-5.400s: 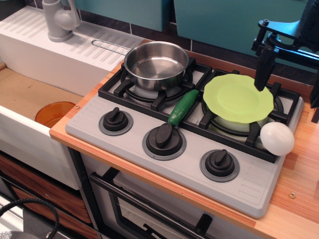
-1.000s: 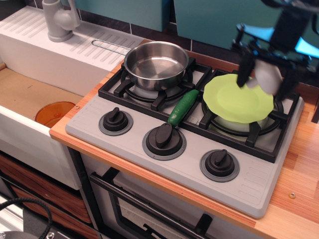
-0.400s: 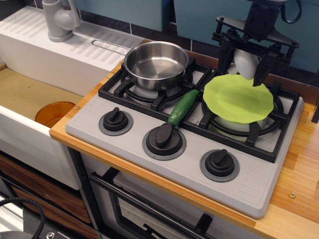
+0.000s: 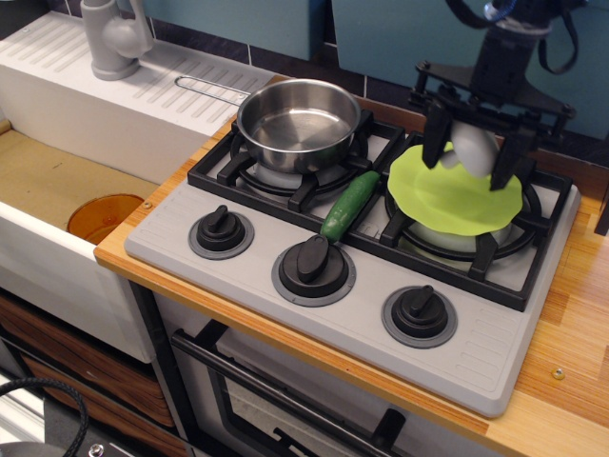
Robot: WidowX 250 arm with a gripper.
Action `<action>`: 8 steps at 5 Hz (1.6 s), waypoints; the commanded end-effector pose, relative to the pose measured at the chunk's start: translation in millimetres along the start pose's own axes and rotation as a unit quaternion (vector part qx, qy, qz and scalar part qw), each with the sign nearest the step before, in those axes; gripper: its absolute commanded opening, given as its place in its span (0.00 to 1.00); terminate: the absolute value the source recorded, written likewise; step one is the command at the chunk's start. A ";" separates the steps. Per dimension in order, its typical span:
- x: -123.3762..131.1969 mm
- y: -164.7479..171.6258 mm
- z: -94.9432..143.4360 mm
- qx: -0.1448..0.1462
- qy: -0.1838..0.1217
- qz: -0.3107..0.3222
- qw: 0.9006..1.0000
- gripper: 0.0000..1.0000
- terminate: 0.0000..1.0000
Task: Put mushroom on plate and pickle in pot or pan on stove
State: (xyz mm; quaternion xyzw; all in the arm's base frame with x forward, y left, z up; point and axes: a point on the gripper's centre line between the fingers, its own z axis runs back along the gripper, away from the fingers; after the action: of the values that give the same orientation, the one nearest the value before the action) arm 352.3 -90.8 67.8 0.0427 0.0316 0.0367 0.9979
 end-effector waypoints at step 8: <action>-15.5 30.3 55.8 0.023 0.006 -0.041 0.999 1.00 0.00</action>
State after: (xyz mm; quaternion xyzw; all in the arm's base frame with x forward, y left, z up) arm 333.7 -67.4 104.8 0.0702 0.0722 -0.0087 0.9949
